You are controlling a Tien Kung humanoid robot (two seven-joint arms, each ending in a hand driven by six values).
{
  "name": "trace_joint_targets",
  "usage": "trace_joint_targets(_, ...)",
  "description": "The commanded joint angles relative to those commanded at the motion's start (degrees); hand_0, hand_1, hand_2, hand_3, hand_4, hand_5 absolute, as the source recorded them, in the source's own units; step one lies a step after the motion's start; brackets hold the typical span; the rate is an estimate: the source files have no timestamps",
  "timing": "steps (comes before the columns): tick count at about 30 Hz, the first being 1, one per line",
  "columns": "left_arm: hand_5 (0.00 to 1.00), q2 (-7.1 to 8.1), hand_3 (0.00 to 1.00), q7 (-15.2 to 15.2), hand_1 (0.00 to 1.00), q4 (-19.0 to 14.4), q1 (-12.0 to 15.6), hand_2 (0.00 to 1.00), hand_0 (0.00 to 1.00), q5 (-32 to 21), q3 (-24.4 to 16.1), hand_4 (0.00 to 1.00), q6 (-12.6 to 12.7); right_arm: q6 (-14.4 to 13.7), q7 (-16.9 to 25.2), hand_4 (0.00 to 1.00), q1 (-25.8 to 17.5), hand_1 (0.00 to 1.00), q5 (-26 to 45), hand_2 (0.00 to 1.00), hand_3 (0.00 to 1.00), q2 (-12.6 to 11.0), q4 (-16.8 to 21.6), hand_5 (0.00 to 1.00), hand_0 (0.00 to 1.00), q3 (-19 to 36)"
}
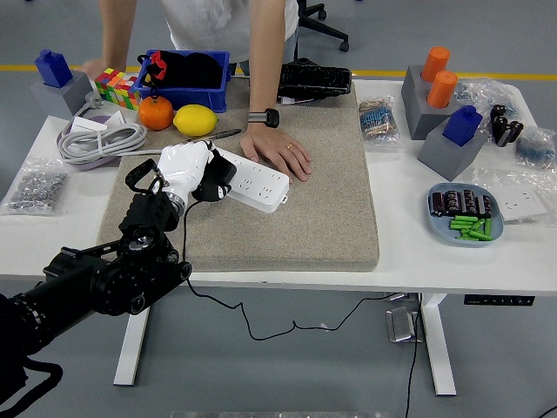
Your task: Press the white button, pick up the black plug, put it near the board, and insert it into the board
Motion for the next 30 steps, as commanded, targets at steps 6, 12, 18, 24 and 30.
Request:
trace_joint_targets(6,0.002,0.03,0.568,-1.5,0.290,0.3,0.0,0.287,0.272,-1.1,-0.3,0.619,0.4,0.0,0.0,0.645,0.1,0.616,0.0,0.592,0.588,0.0,0.0,0.348,0.702,0.0)
trace_joint_targets(12,0.002,0.06,0.560,-2.4,0.447,0.5,-0.1,0.410,0.345,-1.8,-0.4,0.903,0.0,0.0,0.0,0.645,0.1,0.617,0.0,0.592,0.588,0.0,0.0,0.346,0.702,0.1)
trace_joint_targets(18,0.008,0.02,0.564,-1.8,0.457,0.5,-0.1,0.413,0.326,-1.6,-0.2,0.938,-0.6,0.0,0.0,0.644,0.1,0.616,0.0,0.592,0.587,0.0,0.0,0.348,0.702,0.1)
trace_joint_targets(24,0.050,0.09,0.570,-1.5,0.462,0.5,-0.1,0.415,0.323,-1.4,-0.3,0.966,-0.8,0.0,0.0,0.644,0.0,0.617,0.0,0.592,0.587,0.1,0.0,0.347,0.702,0.1)
trace_joint_targets(30,0.085,0.10,0.573,-1.5,0.463,0.5,-0.1,0.417,0.322,-1.3,-0.4,0.985,-0.8,0.0,0.0,0.645,0.0,0.616,0.0,0.592,0.588,0.0,0.0,0.347,0.702,0.0)
